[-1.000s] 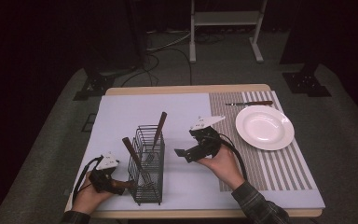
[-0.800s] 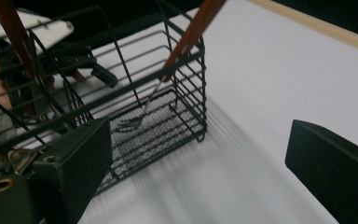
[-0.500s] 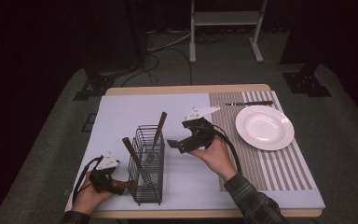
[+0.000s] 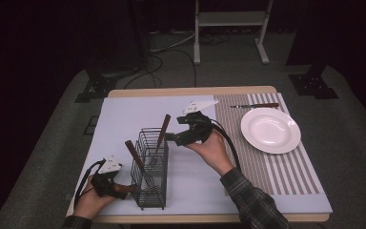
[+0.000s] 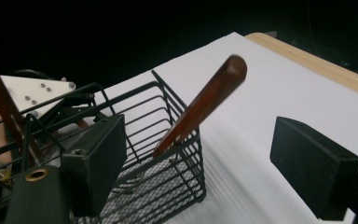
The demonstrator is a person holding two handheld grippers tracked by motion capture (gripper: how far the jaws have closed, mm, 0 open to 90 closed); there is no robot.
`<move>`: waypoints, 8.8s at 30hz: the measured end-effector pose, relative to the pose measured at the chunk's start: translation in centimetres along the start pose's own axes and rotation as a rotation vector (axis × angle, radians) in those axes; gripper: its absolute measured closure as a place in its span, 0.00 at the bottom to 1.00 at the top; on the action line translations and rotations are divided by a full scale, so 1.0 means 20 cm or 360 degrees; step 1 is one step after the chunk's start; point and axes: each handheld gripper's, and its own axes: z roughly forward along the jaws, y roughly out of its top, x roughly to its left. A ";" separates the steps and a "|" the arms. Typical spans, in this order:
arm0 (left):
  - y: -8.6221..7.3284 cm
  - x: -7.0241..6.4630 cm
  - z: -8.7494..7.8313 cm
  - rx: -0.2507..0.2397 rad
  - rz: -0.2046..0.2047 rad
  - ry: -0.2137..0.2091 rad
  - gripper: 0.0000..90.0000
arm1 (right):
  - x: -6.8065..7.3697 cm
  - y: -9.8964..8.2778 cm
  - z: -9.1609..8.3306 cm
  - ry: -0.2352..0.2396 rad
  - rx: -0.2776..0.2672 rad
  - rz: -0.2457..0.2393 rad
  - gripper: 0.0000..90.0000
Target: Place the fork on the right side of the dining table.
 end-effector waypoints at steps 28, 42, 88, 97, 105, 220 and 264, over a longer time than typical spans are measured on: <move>0.00 0.00 0.00 0.0005 0.0004 -0.0001 0.00 | -0.07 0.04 0.12 0.0133 -0.0108 0.0146 0.68; 0.00 0.00 0.00 0.0004 0.0005 0.0001 0.00 | -0.01 0.07 0.09 0.0249 -0.0115 0.0071 0.84; 0.00 0.00 0.00 0.0008 0.0003 -0.0002 0.00 | 0.10 0.36 -0.31 0.0227 -0.0364 -0.0110 0.89; 0.00 0.00 0.00 0.0011 0.0007 -0.0002 0.00 | 0.08 0.39 -0.43 0.0164 -0.0417 -0.0127 0.89; 0.00 0.00 0.00 0.0009 0.0005 -0.0002 0.00 | 0.05 0.36 -0.54 0.0104 -0.0445 -0.0107 0.89; 0.00 0.00 0.00 0.0009 0.0006 -0.0001 0.00 | -0.26 -0.68 -1.21 -0.0700 -0.0278 0.0438 0.85; 0.00 0.00 0.00 0.0005 0.0005 0.0000 0.00 | -0.34 -0.95 -1.29 -0.0958 -0.0208 0.0573 0.62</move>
